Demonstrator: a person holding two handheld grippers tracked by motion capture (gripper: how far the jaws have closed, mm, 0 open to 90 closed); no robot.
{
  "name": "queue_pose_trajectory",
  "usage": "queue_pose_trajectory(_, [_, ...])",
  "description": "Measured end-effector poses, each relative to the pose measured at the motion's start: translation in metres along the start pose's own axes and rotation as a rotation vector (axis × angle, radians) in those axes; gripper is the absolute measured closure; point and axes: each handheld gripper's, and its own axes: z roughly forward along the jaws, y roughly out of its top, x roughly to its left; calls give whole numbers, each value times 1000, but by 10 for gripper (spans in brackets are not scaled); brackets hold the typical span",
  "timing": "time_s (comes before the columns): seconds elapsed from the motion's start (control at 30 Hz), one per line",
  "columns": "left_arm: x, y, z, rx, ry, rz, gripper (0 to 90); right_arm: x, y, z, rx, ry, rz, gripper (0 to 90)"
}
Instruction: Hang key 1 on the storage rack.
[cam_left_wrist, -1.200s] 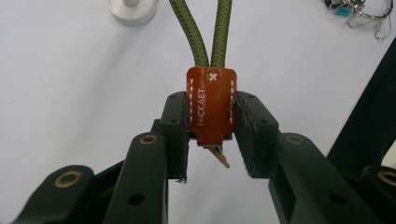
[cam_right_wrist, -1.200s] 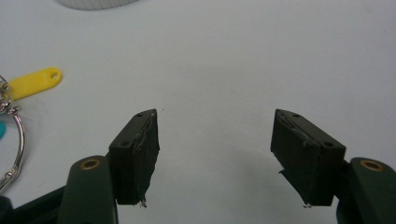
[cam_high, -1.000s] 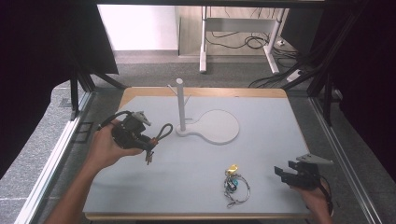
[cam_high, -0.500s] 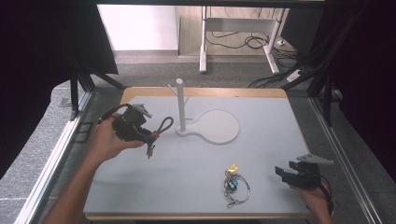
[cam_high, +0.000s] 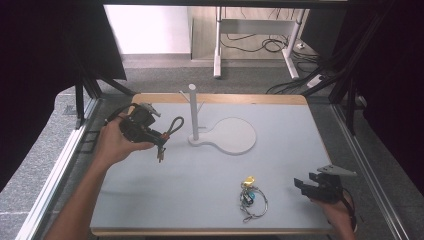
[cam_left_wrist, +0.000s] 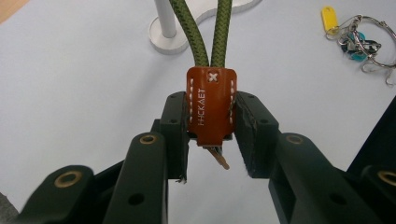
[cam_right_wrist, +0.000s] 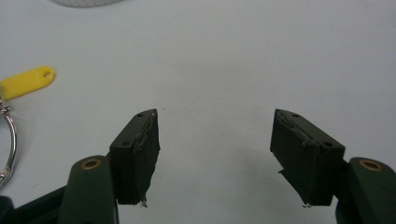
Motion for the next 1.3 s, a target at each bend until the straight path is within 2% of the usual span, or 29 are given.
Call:
queue_pose_trajectory(0.37, [5, 8, 3, 5, 7, -2, 667, -1, 0, -1, -2, 0, 3, 328])
queue_pose_trajectory(0.5, [9, 11, 3, 20, 10, -11, 667, -1, 0, 0, -1, -2, 4, 328])
queue_pose_trajectory(1.3, [31, 31, 0, 13, 19, -58, 667, -3, 0, -2, -7, -4, 13, 328])
